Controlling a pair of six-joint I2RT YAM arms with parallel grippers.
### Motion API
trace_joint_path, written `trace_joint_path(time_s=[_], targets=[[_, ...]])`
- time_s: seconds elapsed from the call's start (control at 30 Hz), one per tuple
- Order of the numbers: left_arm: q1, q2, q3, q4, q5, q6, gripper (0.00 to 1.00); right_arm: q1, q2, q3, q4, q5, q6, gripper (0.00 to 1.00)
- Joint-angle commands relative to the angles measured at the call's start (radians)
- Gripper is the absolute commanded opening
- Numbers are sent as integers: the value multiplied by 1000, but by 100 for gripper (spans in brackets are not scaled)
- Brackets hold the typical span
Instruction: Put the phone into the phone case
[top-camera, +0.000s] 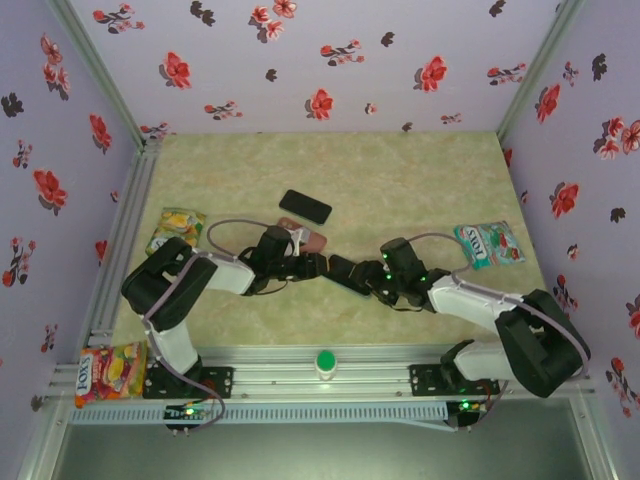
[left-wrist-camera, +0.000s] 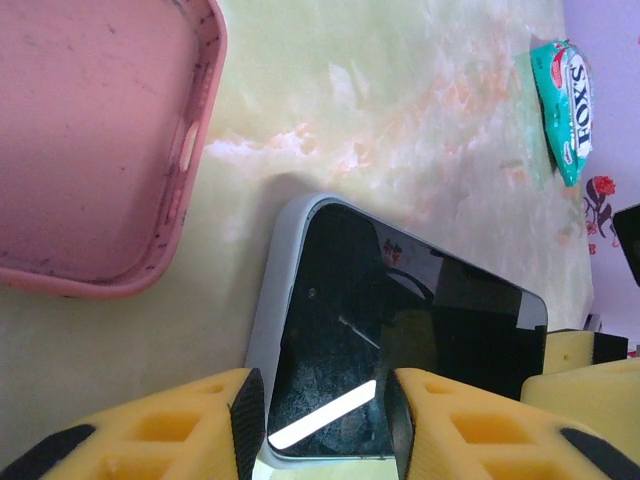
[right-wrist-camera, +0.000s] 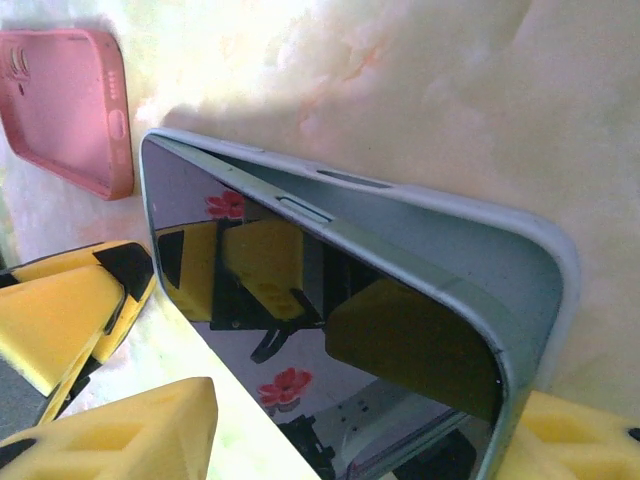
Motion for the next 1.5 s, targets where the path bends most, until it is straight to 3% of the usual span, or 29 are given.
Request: trace_joint_path(time_s=[0.0,0.43,0.67,1.07,1.13,1.47], targets=[[-20,50,-16,72,45,-25,42,9,14,43,-102,41,-39,63],[-19,56,-23,91,45,-24,42,10,87,174,-268,52,-81,69],[-20,45,-12,69,44,-6,41,12,120,250,-356,58,-110,79],[-19,44,-8,66,44,-5,41,15,167,305,-383,49,-134,87],[-19,43,-11,66,44,-4,41,14,169,310,-389,51,-142,99],[-21,37,-10,48,46,-3,41,13,167,317,-390,57,-150,99]])
